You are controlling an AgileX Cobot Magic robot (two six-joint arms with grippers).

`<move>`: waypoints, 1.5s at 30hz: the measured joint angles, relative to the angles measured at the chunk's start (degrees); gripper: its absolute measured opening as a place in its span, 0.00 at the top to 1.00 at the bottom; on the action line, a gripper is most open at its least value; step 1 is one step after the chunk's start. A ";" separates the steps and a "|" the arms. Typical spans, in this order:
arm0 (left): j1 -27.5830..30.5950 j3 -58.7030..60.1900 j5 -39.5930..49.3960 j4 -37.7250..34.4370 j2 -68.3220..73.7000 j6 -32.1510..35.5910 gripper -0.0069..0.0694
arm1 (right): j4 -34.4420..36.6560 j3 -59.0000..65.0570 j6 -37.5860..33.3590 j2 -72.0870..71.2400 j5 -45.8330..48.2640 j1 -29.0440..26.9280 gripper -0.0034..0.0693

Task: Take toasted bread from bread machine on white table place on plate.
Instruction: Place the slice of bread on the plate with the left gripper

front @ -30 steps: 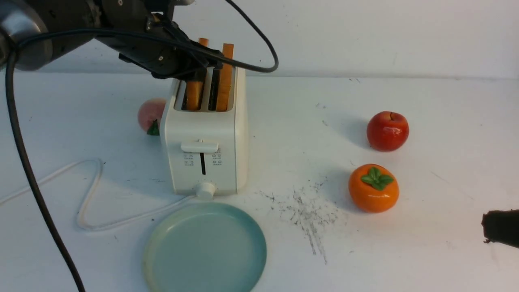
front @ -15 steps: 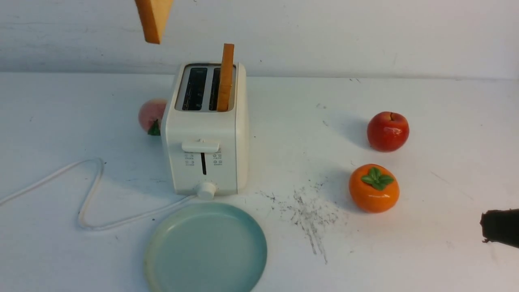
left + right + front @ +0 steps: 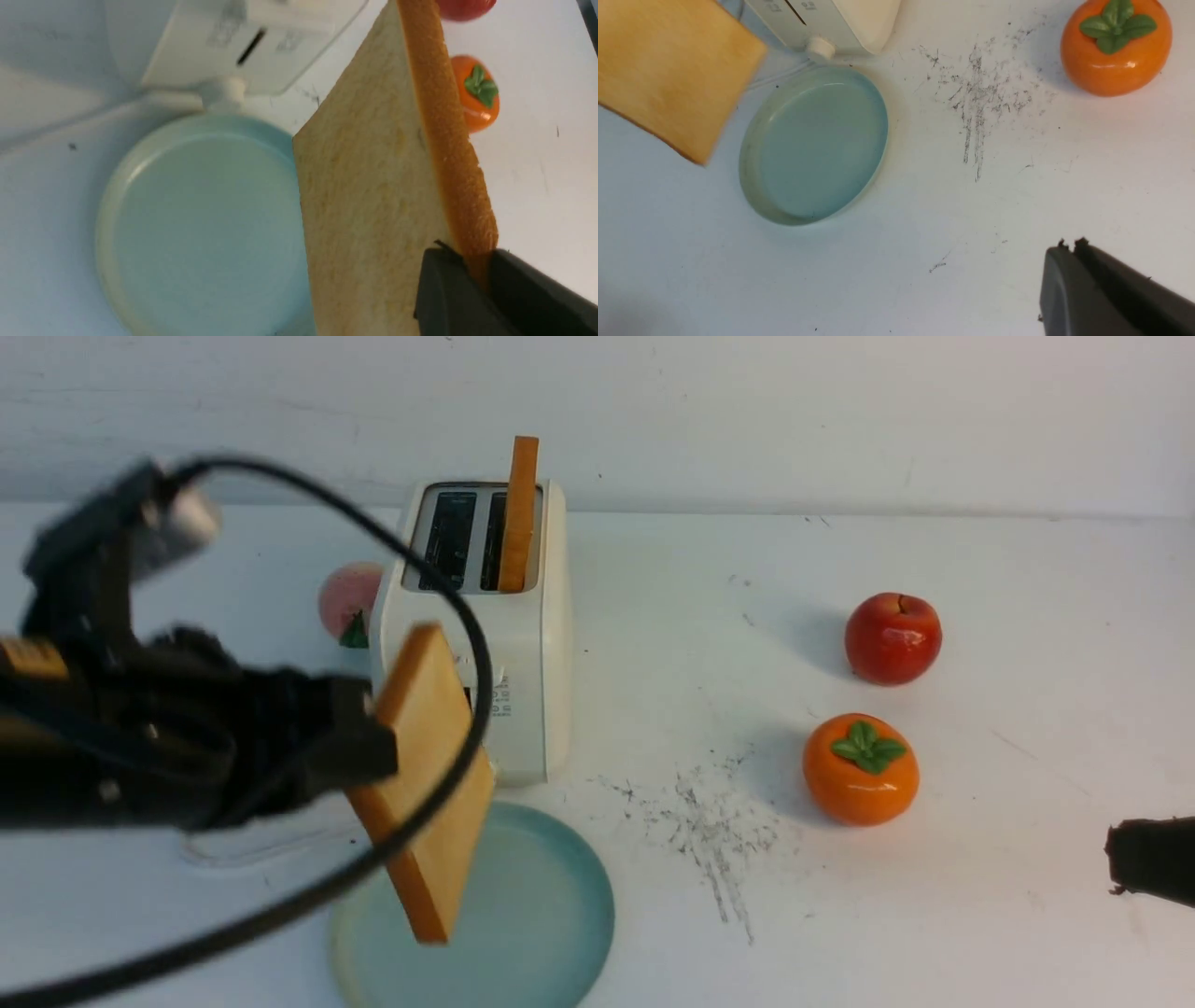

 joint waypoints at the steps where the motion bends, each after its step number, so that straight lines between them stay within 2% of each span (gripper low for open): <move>1: 0.00 2.31 -2.42 -3.60 0.26 3.24 0.83 | 0.05 0.00 0.00 0.00 0.00 0.00 0.94; 3: 0.00 5.90 -5.77 -11.20 0.81 10.14 0.83 | 0.05 0.00 0.00 0.00 0.00 0.00 0.94; 5: 0.00 8.63 -8.85 -23.10 2.28 20.67 0.83 | 0.05 0.00 0.00 0.00 0.00 0.00 0.94; 6: 0.00 8.77 -9.04 -23.10 2.28 20.67 0.83 | 0.05 0.00 0.00 0.00 0.06 0.00 0.94; 7: 0.00 9.28 -9.94 -29.67 3.58 26.84 0.83 | 0.05 0.00 0.00 0.00 0.06 0.00 0.94; 8: 0.00 9.38 -10.09 -32.39 4.23 29.48 0.83 | 0.05 0.00 0.00 0.00 0.06 0.00 0.94; 9: 0.00 9.43 -10.37 -39.11 6.17 36.32 0.83 | 0.05 0.00 0.00 0.00 0.06 0.00 0.93; 10: 0.00 9.43 -10.37 -42.61 7.45 40.23 0.83 | 0.05 0.00 0.00 0.00 0.06 0.00 0.93; 12: 0.00 9.43 -10.37 -47.54 9.92 46.33 0.83 | 0.05 0.00 0.00 0.00 0.06 0.00 0.93; 15: 0.00 9.45 -10.23 -51.11 12.69 50.22 0.83 | 0.12 0.00 0.00 0.00 0.12 0.00 0.93; 21: 0.00 9.45 -9.08 -52.31 15.67 51.50 0.83 | 0.12 0.00 0.00 0.00 0.30 0.00 0.93; 26: 0.00 9.45 -9.73 -47.90 17.08 51.71 0.83 | 0.06 0.00 0.00 0.00 0.41 0.00 0.93; 35: 0.00 9.45 -9.80 -46.20 18.31 51.71 0.83 | 0.06 0.00 0.00 0.00 0.75 0.00 0.92; 39: 0.00 9.35 -11.33 -45.07 18.58 51.71 0.77 | 0.06 0.00 0.00 0.00 0.76 0.00 0.92; 40: 0.00 9.35 -12.79 -43.67 18.58 51.71 0.71 | 0.06 0.00 0.00 0.00 0.76 0.00 0.92; 42: 0.00 9.35 -13.98 -41.79 18.59 51.71 0.64 | 0.06 0.00 0.00 0.00 0.76 0.00 0.91; 45: 0.00 9.35 -14.34 -37.15 18.50 50.17 0.50 | 0.06 0.00 0.00 0.00 0.76 0.00 0.91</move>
